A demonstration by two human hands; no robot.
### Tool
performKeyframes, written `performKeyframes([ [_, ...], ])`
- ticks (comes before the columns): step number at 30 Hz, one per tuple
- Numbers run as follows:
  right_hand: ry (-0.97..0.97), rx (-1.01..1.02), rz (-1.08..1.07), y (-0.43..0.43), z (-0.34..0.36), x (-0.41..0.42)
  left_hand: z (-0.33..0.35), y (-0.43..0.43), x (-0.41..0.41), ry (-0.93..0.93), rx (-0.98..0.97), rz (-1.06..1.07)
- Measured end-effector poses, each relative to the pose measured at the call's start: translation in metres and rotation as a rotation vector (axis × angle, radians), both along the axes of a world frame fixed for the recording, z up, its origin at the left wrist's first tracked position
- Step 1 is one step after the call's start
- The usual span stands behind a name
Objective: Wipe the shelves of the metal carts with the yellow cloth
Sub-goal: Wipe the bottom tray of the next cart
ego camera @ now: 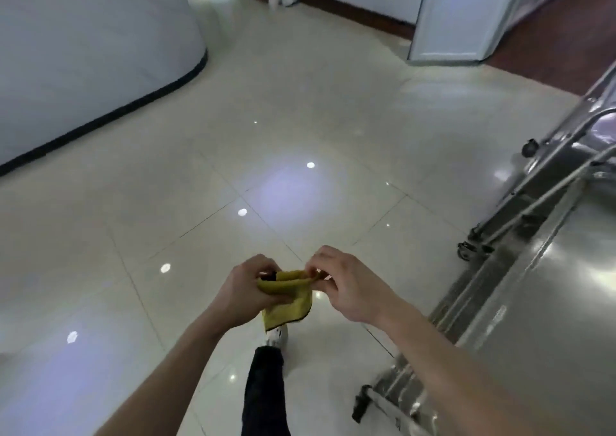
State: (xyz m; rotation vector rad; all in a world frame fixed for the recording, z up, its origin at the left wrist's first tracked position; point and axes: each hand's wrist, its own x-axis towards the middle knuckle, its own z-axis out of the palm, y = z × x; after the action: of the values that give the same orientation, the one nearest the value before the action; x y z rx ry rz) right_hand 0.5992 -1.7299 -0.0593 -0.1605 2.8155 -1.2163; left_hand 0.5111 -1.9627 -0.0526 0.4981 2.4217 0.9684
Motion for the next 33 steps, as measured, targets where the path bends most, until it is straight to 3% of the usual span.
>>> performKeyframes([
  [3,-0.033,0.096,-0.190,0.036,-0.008,-0.037,-0.018,0.065,-0.086,-0.018,0.030,-0.212],
  [6,-0.116,-0.007,-0.432,0.060,0.000,-0.064,-0.022,0.138,-0.145,-0.035,0.052,-0.471],
  [9,-0.080,-0.014,-0.625,0.088,0.008,-0.083,-0.016,0.200,-0.182,-0.057,0.068,-0.720],
  [14,-0.205,0.017,-0.958,0.138,-0.004,-0.067,-0.047,0.302,-0.228,0.003,-0.115,-1.111],
  [19,-0.626,0.178,-1.145,0.179,-0.083,-0.031,-0.096,0.415,-0.240,0.191,-0.250,-1.426],
  [22,-0.649,0.206,-1.264,0.215,-0.157,-0.030,-0.139,0.489,-0.259,0.394,-0.310,-1.605],
  [27,-0.776,0.256,-1.389,0.262,-0.260,-0.057,-0.203,0.588,-0.287,0.491,-0.328,-1.704],
  [33,-0.853,0.257,-1.552,0.313,-0.309,-0.096,-0.282,0.706,-0.282,0.545,-0.409,-1.861],
])
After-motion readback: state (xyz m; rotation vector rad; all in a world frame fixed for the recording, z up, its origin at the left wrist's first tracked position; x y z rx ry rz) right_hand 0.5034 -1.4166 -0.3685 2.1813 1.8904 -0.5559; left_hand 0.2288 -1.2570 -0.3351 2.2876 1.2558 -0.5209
